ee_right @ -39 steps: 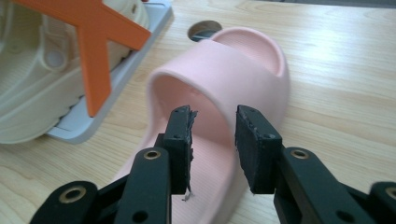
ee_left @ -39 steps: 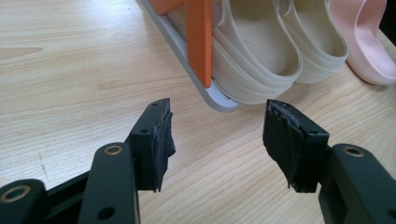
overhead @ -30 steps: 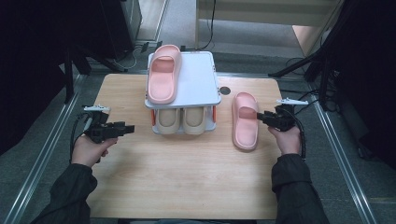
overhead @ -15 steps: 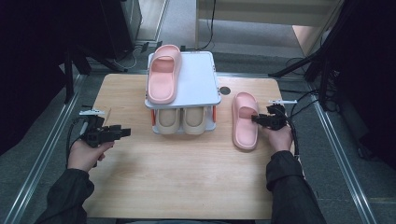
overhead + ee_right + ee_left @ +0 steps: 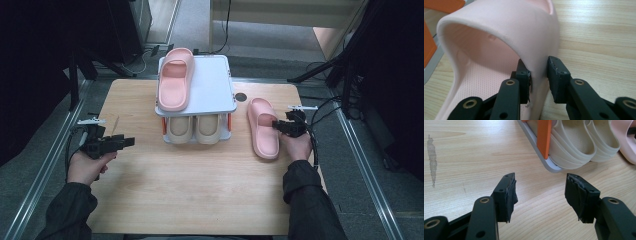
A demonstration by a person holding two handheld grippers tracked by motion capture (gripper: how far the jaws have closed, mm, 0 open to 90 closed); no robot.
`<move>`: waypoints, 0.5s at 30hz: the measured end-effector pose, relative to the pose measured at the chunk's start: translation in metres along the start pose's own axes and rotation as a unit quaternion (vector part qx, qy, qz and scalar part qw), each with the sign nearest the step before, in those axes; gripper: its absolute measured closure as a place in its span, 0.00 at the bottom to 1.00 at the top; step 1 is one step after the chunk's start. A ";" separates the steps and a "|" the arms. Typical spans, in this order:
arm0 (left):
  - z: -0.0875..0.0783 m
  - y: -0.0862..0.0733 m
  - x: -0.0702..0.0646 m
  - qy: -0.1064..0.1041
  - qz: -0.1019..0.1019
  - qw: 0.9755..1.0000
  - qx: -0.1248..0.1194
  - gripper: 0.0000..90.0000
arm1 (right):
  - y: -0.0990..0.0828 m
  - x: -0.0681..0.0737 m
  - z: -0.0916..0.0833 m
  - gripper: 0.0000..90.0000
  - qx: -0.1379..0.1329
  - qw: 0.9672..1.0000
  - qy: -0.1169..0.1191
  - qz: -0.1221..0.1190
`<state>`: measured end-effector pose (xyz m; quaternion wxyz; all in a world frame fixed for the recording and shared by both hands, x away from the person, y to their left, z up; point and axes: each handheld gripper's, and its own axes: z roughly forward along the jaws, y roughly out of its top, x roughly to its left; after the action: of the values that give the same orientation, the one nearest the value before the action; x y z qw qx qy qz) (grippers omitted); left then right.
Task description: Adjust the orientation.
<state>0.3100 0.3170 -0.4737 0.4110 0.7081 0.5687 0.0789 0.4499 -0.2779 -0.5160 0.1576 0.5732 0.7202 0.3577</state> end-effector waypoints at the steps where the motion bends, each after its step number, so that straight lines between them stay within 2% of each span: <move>1: 0.000 0.000 0.000 0.000 0.001 1.000 0.001 0.47 | 0.000 0.000 0.000 0.82 -0.001 1.000 -0.002 0.000; 9: 0.004 0.002 -0.001 -0.007 0.002 1.000 -0.001 0.47 | 0.001 -0.005 -0.002 0.89 -0.004 1.000 -0.005 0.028; 15: 0.005 0.002 -0.002 -0.008 0.004 1.000 0.004 0.47 | 0.004 -0.007 -0.005 0.92 0.008 0.999 -0.002 0.045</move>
<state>0.3140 0.3127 -0.4748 0.4124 0.7127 0.5628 0.0726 0.4511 -0.2859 -0.5109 0.1377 0.6066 0.6966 0.3574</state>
